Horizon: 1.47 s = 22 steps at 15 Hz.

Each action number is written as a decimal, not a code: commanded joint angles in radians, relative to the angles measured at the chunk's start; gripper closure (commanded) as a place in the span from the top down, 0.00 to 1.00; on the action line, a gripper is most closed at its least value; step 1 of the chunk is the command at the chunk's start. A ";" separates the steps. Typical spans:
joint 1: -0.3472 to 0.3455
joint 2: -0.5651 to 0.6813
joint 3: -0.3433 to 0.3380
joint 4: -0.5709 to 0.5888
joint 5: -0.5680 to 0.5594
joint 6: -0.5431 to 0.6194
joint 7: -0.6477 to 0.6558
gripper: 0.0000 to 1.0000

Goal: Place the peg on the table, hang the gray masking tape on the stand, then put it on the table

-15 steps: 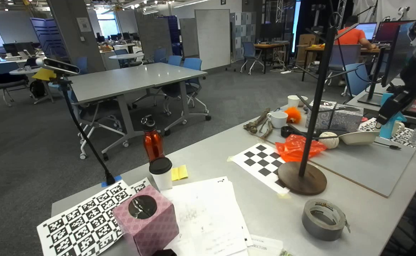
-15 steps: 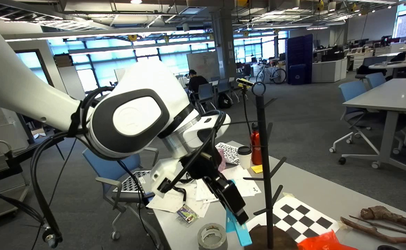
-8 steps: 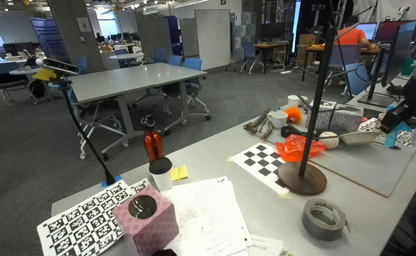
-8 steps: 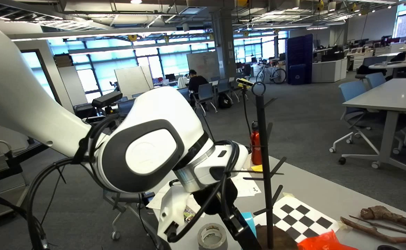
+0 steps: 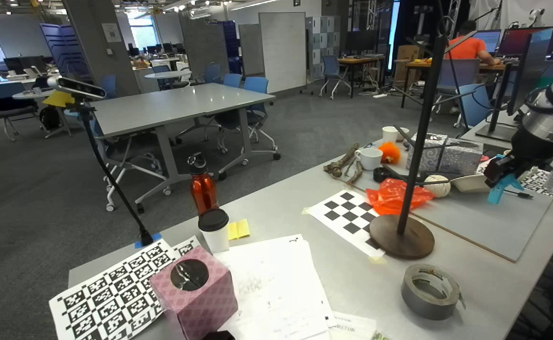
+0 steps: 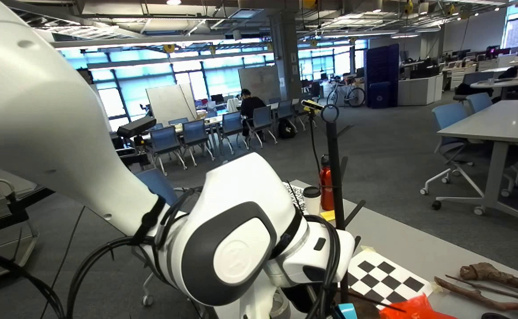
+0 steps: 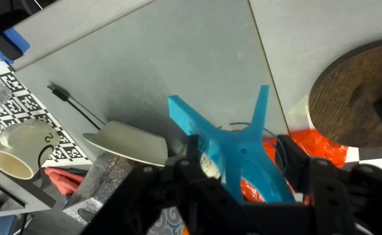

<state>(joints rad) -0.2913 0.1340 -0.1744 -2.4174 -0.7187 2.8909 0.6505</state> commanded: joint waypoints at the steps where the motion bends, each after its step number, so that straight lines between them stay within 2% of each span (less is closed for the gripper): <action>1: -0.002 0.150 -0.021 0.097 -0.013 0.081 0.060 0.36; 5: -0.013 0.259 -0.016 0.159 0.032 0.115 0.051 0.36; 10: -0.040 0.340 0.012 0.209 0.097 0.105 0.026 0.36; 11: 0.041 0.352 -0.059 0.204 0.224 0.119 -0.067 0.36; 12: 0.044 0.360 -0.058 0.206 0.275 0.117 -0.096 0.36; 13: 0.056 0.365 -0.066 0.208 0.341 0.116 -0.147 0.74; 14: 0.065 0.367 -0.069 0.210 0.396 0.109 -0.189 0.87; 16: 0.081 0.368 -0.074 0.214 0.483 0.102 -0.259 0.99; 22: 0.117 0.349 -0.081 0.212 0.602 0.088 -0.377 1.00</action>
<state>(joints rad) -0.2126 0.4860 -0.2311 -2.2147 -0.1737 2.9848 0.3380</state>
